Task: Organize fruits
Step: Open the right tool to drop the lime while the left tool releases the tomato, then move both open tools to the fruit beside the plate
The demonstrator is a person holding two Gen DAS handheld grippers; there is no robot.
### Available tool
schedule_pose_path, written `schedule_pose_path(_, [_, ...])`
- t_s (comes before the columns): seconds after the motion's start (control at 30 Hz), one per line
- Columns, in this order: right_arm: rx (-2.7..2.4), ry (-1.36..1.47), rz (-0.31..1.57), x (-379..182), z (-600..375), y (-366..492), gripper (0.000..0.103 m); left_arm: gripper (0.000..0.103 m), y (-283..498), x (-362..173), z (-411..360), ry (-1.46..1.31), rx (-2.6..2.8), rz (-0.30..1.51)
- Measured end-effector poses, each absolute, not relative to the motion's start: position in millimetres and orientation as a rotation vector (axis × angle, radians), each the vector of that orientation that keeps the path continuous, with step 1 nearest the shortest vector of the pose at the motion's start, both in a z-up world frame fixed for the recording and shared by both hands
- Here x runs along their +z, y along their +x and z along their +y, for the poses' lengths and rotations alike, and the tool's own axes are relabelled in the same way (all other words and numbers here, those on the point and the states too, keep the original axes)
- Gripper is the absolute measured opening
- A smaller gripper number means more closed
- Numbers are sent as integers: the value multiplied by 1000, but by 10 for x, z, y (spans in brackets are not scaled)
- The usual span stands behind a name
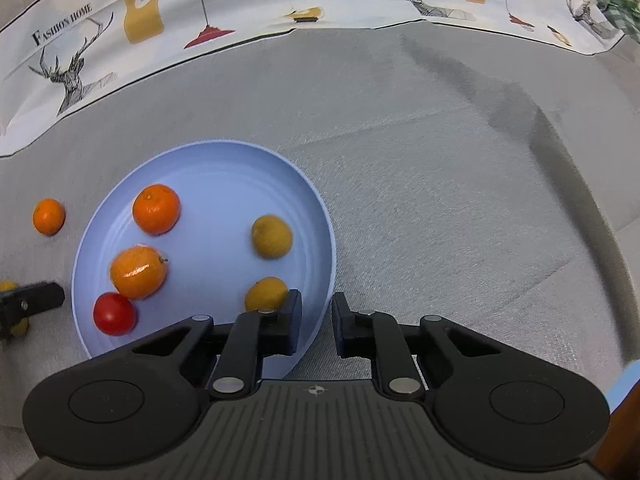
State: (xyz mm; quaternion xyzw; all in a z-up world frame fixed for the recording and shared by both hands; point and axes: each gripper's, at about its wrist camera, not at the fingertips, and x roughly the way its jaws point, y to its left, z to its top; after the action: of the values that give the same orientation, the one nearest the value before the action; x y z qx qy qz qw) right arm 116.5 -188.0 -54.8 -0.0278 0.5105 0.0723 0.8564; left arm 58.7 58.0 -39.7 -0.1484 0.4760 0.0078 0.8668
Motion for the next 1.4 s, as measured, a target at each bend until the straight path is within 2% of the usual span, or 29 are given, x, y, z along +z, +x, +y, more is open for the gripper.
schedule_pose_path(0.13, [154, -86, 1067, -541, -1849, 1147, 15, 11, 638, -413, 546, -305, 22, 988])
schedule_pose_path(0.23, [166, -97, 1068, -527, -1845, 1132, 10, 0, 650, -411, 514, -293, -8, 998])
schedule_pose_path(0.47, [284, -183, 1084, -504, -1679, 1019, 11, 0, 575, -350, 486, -265, -87, 1018])
schedule_pose_path(0.8, [354, -280, 1097, -457, -1496, 891, 13, 0, 304, -16, 872, -276, -15, 926])
schedule_pose_path(0.93, [357, -305, 1107, -455, -1475, 856, 17, 2, 67, 276, 1165, -283, -28, 843])
schedule_pose_path(1.1, [332, -346, 1043, -369, -1484, 791, 20, 2, -281, 447, 1626, -274, 27, 792])
schedule_pose_path(1.23, [346, -339, 925, -204, -1453, 713, 28, 2, -426, 411, 1857, -367, 67, 765])
schedule_pose_path(1.4, [514, -232, 752, 66, -1266, 491, 28, 2, -347, 300, 1883, -318, 91, 830])
